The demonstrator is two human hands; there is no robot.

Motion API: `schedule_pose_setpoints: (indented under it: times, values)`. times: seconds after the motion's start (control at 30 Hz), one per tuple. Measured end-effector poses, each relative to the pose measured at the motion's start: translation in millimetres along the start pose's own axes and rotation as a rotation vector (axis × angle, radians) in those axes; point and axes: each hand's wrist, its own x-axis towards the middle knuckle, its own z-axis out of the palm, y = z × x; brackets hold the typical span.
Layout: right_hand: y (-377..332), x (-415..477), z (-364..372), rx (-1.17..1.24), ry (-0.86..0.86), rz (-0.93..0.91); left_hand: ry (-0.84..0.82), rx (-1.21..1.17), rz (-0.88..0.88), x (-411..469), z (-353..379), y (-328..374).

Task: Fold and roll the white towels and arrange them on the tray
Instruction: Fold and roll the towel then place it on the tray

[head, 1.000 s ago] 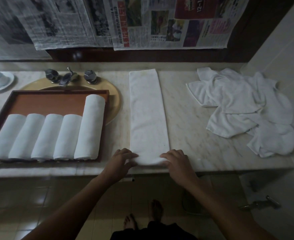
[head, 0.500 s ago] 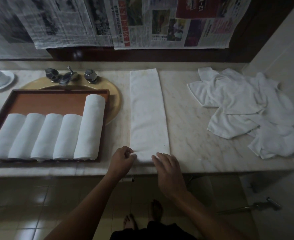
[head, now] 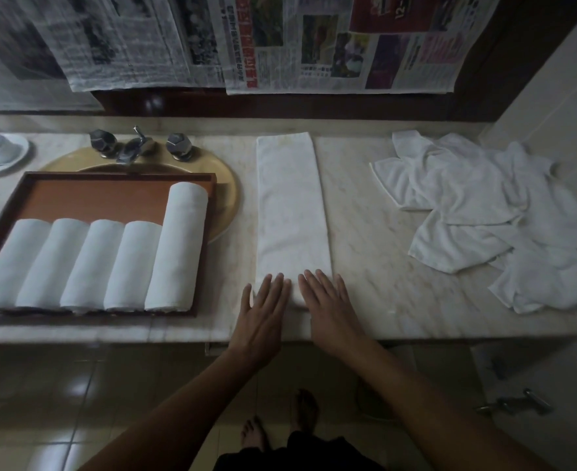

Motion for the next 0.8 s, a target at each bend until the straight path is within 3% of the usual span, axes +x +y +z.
schedule_pose_setpoints:
  times: [0.13, 0.57, 0.8]
  values:
    - [2, 10, -12, 0.031, -0.037, 0.032, -0.090, -0.040, 0.035, 17, -11, -14]
    - [30, -43, -5, 0.364, 0.026, -0.104, -0.053, -0.259, 0.169, -29, -17, -39]
    - [31, -41, -19, 0.505, 0.026, 0.085, -0.063, -0.491, -0.013, -32, -27, -45]
